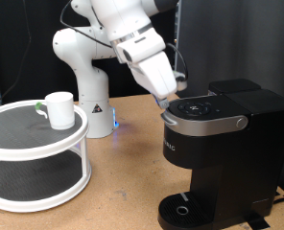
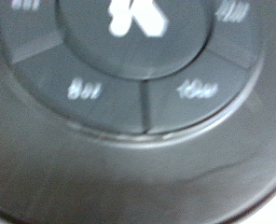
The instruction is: Make a cup of coffee with the keurig machine
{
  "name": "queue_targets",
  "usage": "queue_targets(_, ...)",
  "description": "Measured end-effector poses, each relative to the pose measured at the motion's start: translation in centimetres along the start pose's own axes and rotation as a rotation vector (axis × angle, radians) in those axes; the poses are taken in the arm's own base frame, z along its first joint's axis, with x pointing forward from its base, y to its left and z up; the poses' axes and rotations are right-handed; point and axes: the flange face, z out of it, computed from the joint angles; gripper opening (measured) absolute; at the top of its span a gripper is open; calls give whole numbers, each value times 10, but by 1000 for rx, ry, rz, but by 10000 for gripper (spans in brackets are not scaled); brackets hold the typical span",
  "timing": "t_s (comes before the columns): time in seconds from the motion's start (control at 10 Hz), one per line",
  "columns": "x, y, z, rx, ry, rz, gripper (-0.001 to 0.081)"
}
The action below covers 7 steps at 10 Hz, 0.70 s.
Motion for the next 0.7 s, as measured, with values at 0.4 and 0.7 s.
queue_targets(0.4, 24, -12, -49, 46, 67, 20, 7)
queue_targets(0.7, 25, -12, -51, 60, 61, 25, 7)
